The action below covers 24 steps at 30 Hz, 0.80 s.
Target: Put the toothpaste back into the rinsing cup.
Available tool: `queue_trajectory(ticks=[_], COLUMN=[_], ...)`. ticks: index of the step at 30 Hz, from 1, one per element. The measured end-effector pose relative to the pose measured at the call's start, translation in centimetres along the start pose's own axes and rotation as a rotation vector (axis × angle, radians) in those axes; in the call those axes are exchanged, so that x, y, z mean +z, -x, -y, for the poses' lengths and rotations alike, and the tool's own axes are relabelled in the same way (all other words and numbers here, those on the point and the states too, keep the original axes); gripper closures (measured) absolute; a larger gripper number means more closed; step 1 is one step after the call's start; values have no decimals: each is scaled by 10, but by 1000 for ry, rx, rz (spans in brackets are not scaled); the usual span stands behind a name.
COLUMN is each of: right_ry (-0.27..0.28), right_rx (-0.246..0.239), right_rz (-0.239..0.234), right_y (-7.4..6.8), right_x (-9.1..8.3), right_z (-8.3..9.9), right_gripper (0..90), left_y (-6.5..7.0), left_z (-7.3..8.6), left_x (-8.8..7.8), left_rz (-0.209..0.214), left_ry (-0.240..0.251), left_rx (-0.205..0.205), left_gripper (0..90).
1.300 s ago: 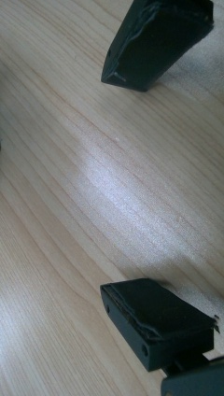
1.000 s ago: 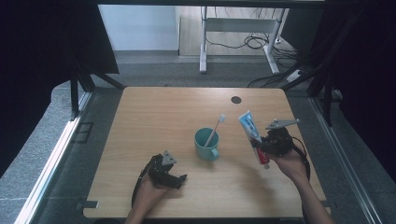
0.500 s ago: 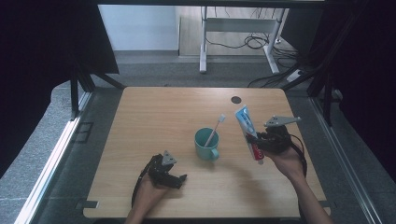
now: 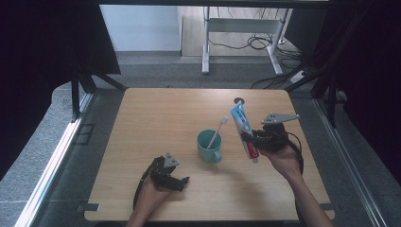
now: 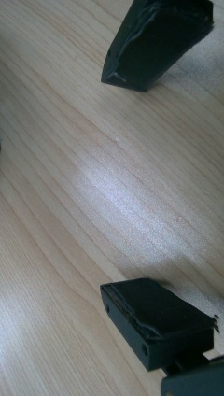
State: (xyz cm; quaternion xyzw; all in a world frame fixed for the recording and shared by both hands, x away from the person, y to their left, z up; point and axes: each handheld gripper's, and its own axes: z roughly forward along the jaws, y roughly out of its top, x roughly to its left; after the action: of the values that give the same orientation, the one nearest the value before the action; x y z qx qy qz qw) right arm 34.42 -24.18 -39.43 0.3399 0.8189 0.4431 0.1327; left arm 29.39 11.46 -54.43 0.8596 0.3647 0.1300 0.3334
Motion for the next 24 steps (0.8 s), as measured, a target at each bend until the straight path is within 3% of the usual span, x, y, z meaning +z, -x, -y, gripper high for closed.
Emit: queue_trajectory(ticks=[24], right_ry=[40], right_rx=[-21], right_rz=[-53], right_y=[-17], right_x=[25], right_z=[-31], right_gripper=[728], left_y=[0], left_z=[0], left_x=[0], left_rz=[1], left_ry=[1], left_rx=[0], left_gripper=[27])
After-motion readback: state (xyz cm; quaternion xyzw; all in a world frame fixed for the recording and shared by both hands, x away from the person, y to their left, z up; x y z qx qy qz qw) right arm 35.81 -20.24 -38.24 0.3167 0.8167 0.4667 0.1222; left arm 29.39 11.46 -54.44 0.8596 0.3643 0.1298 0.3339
